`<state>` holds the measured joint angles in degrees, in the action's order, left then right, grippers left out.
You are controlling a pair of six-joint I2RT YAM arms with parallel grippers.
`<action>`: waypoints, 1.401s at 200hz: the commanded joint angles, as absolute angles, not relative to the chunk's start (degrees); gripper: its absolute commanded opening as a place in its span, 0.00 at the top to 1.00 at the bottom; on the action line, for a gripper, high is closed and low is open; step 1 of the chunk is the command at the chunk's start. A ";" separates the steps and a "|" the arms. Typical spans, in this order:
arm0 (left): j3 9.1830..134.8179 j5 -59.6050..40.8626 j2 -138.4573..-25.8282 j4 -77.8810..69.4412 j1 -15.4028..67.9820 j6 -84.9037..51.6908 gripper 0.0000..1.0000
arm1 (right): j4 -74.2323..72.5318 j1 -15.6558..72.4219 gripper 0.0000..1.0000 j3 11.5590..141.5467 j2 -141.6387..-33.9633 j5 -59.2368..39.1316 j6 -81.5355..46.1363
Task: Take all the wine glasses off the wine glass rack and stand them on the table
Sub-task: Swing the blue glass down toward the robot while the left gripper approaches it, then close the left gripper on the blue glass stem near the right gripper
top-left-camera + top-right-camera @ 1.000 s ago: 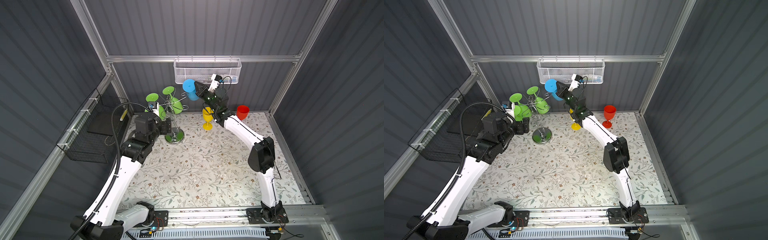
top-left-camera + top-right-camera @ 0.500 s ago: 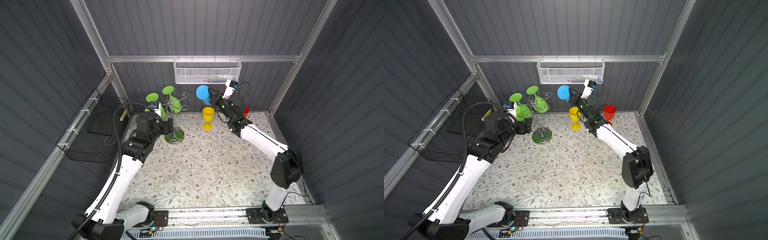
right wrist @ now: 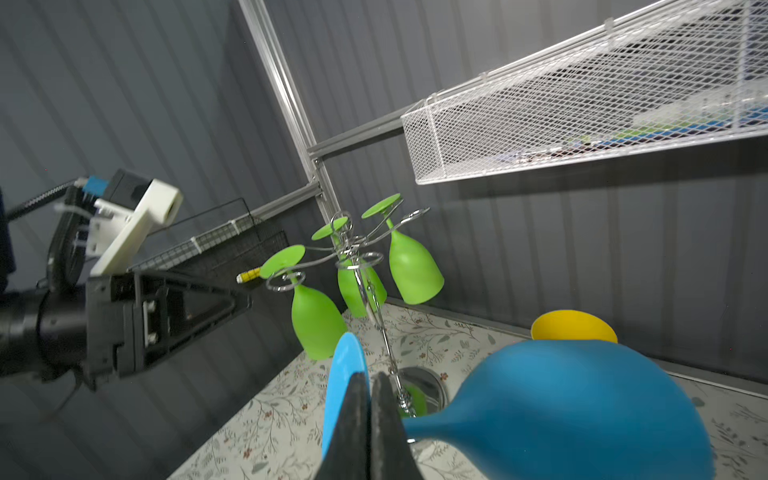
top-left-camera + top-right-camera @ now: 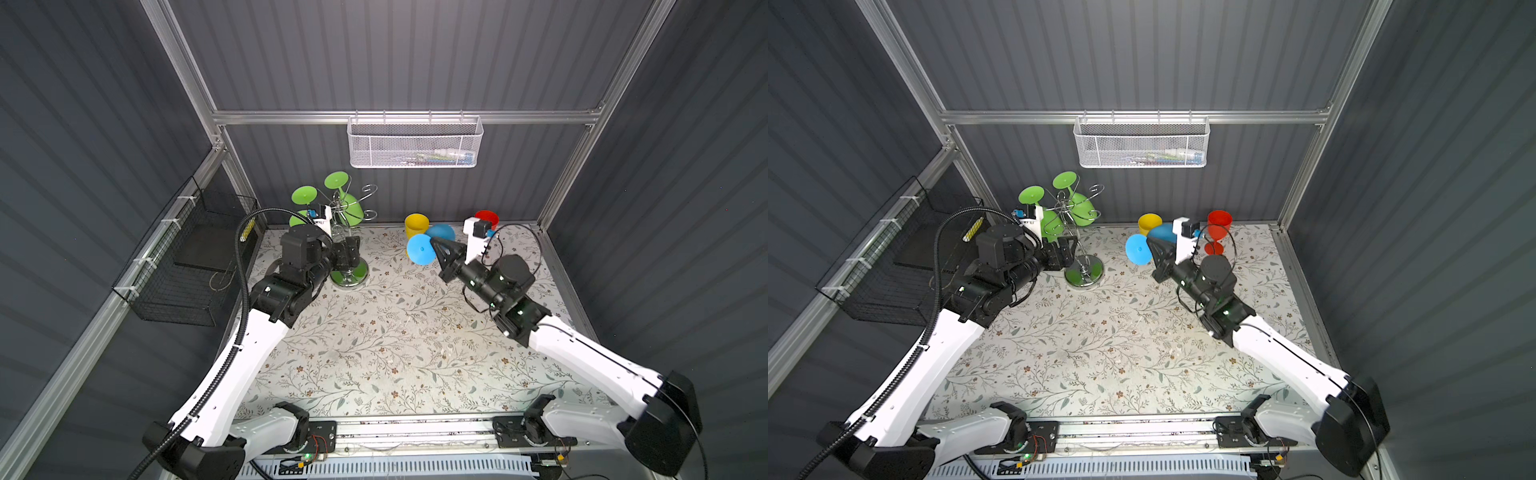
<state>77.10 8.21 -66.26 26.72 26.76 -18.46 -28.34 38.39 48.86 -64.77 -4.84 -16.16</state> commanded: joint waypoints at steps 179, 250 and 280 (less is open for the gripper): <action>43.31 0.68 -48.88 25.69 34.45 -68.51 0.23 | -33.81 68.19 1.00 34.48 -69.29 20.67 19.98; 44.77 -3.70 -55.68 26.77 34.52 -80.00 0.25 | -46.57 71.34 1.00 30.69 -75.20 26.07 27.99; 47.52 -4.68 -58.86 29.57 34.52 -83.08 0.30 | -53.18 72.00 1.00 29.12 -77.32 26.50 31.00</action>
